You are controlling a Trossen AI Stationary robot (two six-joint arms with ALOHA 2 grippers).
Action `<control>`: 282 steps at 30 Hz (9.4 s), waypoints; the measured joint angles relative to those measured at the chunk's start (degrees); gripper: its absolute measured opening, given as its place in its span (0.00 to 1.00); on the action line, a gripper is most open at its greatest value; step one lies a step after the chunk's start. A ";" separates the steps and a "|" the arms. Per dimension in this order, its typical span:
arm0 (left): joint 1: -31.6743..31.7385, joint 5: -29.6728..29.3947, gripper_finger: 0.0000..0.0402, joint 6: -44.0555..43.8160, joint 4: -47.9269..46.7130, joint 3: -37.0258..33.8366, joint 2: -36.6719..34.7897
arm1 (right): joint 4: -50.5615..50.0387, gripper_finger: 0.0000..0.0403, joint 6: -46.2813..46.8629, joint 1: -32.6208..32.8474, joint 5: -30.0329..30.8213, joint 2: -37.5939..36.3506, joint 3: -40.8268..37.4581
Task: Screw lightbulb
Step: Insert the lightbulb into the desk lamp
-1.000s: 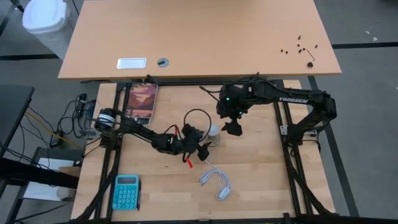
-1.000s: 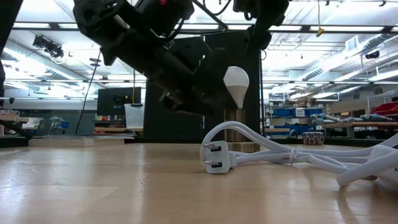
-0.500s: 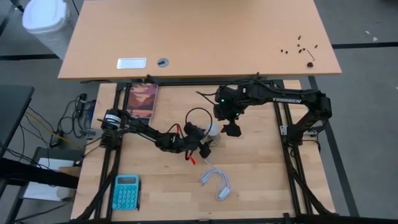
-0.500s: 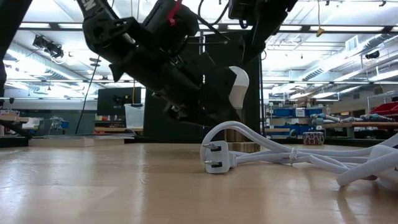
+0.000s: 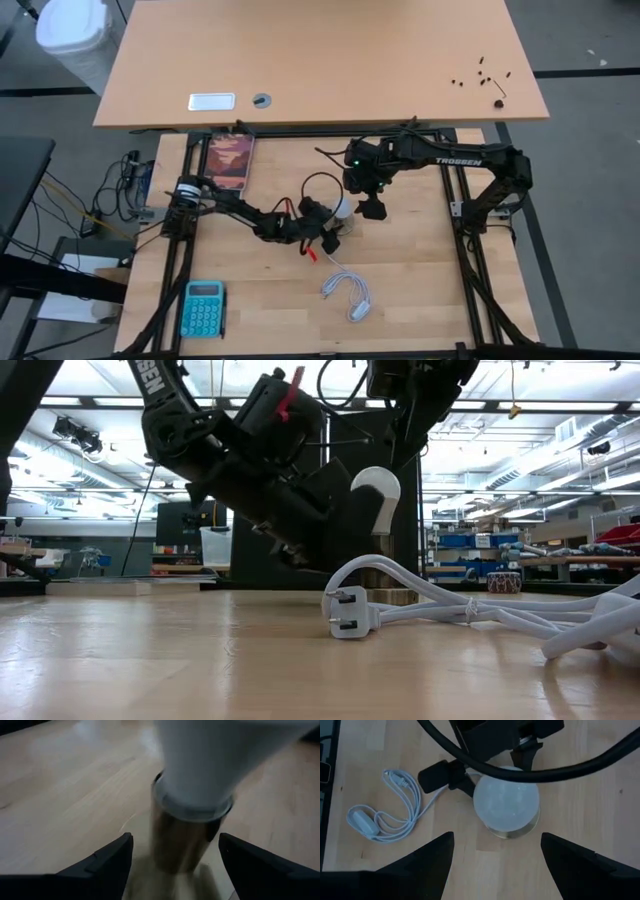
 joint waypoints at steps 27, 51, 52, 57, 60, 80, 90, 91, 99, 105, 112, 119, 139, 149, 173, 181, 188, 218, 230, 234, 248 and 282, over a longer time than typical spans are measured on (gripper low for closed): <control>1.93 1.26 0.56 2.63 4.15 0.00 0.69 | 0.51 0.77 0.27 1.25 -0.77 -0.02 0.00; 1.93 -0.51 0.49 5.91 9.80 0.04 2.61 | 1.65 0.77 -4.25 4.96 8.65 1.49 0.02; 1.93 -0.53 0.49 6.40 9.78 0.04 2.61 | 1.61 0.77 -4.35 5.11 10.76 1.51 0.02; 1.93 -0.41 0.49 7.35 9.78 0.04 2.57 | 1.21 0.77 -5.25 5.53 13.11 1.53 0.02; 1.93 -0.40 0.49 7.38 9.63 0.04 2.57 | 1.68 0.77 -7.74 6.12 13.53 1.53 0.02; 1.82 -0.27 0.49 6.91 10.06 0.04 2.53 | 5.39 0.85 -9.47 8.41 18.30 5.12 1.09; 1.82 0.68 0.49 4.35 10.02 0.04 2.53 | 7.85 0.85 -10.44 7.89 16.68 8.62 1.11; 1.82 0.69 0.49 4.35 10.01 0.04 2.53 | 8.25 0.85 -10.45 7.89 16.65 8.99 1.14; 1.82 0.73 0.49 2.50 8.97 0.06 2.44 | 4.40 0.84 -8.99 6.62 16.69 5.53 2.05; 1.93 0.86 0.57 2.74 9.29 0.06 2.44 | 3.60 0.84 -7.23 5.37 16.39 4.83 2.05; 1.93 0.88 0.72 2.69 10.32 0.06 2.44 | 1.42 0.84 -6.30 5.16 16.21 4.77 2.05; 1.02 1.02 0.74 2.71 9.71 0.06 2.44 | 0.31 0.84 -4.56 5.10 16.08 4.55 2.05; 0.35 -0.18 0.74 -0.15 7.70 -10.66 -5.16 | -0.51 0.83 -2.87 4.48 14.25 2.76 2.01; 0.43 1.17 0.74 2.69 13.14 -10.28 -3.89 | 0.63 0.83 -1.49 3.27 12.82 2.64 1.18; 2.55 2.48 0.74 9.55 14.58 -4.18 1.66 | 1.15 0.84 -1.40 2.45 11.38 2.67 1.18; 2.61 3.21 0.74 10.28 14.91 -4.18 3.21 | 1.08 0.84 -1.38 2.44 11.29 2.67 1.18; 2.63 2.92 0.67 10.23 18.53 -4.18 6.20 | 2.15 0.84 -0.48 2.36 10.85 2.69 1.18; 3.73 3.43 0.61 18.64 34.82 -2.20 12.78 | 4.95 0.84 1.63 2.38 10.55 2.71 1.18; 4.85 3.18 0.61 22.45 35.11 -1.16 12.82 | 5.24 0.84 2.53 2.38 10.33 2.73 1.18; 5.23 3.62 0.61 22.47 35.11 -1.16 12.82 | 5.26 0.84 2.53 2.38 10.33 2.73 1.18; 5.34 4.25 0.60 23.57 45.56 -1.21 17.41 | 5.24 0.84 2.19 2.96 10.52 2.73 1.18; 8.54 4.33 0.52 25.28 45.57 -0.85 19.25 | 0.49 0.87 -13.86 1.42 19.71 4.49 4.95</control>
